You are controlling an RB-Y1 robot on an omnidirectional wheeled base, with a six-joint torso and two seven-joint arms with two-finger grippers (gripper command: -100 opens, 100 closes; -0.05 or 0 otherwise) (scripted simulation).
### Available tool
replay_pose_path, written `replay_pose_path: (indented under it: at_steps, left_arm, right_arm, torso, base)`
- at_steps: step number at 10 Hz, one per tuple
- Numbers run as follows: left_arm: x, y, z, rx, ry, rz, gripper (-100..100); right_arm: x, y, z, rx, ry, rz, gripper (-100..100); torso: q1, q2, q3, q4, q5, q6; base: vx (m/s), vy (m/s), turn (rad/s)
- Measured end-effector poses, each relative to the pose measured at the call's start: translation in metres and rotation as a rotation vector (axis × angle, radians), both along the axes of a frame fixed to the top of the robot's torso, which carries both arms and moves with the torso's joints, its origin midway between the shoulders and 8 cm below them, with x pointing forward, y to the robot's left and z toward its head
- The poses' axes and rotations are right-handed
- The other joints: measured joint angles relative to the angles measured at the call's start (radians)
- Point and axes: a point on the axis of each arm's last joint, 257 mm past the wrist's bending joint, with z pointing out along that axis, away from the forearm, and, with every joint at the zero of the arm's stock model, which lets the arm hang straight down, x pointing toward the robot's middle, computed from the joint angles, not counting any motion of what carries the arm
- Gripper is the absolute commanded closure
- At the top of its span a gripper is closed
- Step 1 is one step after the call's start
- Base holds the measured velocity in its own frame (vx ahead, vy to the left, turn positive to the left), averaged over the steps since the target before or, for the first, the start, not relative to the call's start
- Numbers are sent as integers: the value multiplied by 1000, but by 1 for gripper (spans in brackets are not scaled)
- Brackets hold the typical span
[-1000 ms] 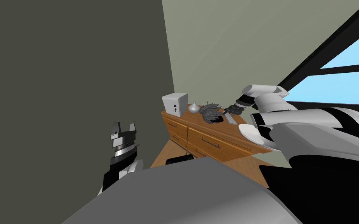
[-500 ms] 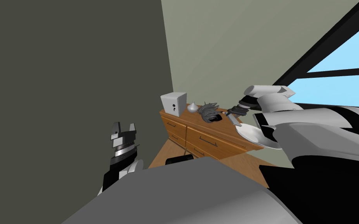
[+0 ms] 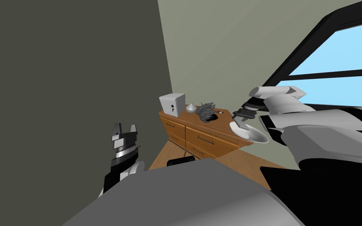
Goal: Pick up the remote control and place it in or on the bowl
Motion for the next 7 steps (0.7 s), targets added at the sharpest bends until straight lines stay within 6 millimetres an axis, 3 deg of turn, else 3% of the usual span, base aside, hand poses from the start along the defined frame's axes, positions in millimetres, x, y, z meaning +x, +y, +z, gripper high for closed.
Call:
replay_pose_path:
  at_steps: [5, 6, 7]
  left_arm:
    - [0, 0, 0, 0, 0, 0, 0]
    - [0, 0, 0, 0, 0, 0, 0]
    - [0, 0, 0, 0, 0, 0, 0]
  right_arm:
    - [-32, 19, -2, 83, 108, -26, 100]
    - [-33, 20, -2, 86, 112, -29, -100]
    - [-33, 20, -2, 86, 112, -29, -100]
  torso:
    - [2, 0, -1, -2, -2, 0]
    - [2, 0, -1, -2, -3, -1]
    - [2, 0, -1, -2, -3, -1]
  base:
    - [0, 0, 0]
    - [0, 0, 0]
    - [0, 0, 0]
